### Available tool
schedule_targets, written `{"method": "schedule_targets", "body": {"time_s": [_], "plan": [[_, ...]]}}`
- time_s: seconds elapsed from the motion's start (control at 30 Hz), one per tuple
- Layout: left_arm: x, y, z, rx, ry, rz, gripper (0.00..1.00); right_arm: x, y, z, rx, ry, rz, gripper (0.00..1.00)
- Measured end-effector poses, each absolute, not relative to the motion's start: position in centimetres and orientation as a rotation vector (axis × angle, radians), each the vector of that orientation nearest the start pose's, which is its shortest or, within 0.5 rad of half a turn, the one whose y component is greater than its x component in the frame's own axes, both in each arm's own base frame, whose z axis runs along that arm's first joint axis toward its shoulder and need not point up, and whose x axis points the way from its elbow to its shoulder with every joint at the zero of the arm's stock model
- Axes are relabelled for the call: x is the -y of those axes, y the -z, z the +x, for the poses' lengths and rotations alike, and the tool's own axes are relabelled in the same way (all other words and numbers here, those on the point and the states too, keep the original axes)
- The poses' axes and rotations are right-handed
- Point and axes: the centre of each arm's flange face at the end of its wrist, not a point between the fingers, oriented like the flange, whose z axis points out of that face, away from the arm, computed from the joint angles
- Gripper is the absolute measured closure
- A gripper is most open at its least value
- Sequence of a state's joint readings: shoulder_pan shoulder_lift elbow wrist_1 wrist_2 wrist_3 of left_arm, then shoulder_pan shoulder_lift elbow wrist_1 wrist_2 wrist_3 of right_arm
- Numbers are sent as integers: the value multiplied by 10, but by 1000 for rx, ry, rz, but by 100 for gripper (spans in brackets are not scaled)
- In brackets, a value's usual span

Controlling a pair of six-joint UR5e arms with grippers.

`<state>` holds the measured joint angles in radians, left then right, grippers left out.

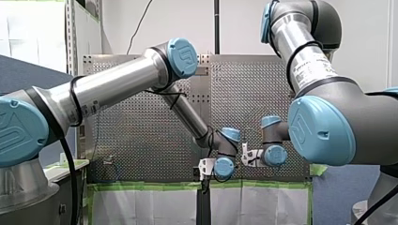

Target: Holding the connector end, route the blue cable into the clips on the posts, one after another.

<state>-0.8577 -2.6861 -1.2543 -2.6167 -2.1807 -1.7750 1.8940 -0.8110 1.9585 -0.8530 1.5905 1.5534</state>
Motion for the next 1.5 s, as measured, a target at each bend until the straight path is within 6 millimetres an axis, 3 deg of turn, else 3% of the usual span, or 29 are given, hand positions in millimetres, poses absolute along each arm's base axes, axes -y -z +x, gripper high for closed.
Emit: {"method": "schedule_targets", "body": {"time_s": [0.1, 0.27, 0.57, 1.13, 1.5], "plan": [[593, 56, 403, -1787, 219, 160, 100, 453, 12, 289, 1205, -1234, 1678, 100], [607, 51, 409, -1763, 245, 140, 100, 455, 12, 288, 1203, -1245, 1670, 100], [617, 61, 414, -1771, 247, 138, 100, 460, 12, 284, 1204, -1255, 1645, 100], [617, 98, 423, -1801, 244, 163, 100, 473, 27, 267, 1203, -1286, 1610, 100], [638, 80, 433, -1761, 293, 136, 100, 489, 25, 257, 1192, -1319, 1582, 100]]}}
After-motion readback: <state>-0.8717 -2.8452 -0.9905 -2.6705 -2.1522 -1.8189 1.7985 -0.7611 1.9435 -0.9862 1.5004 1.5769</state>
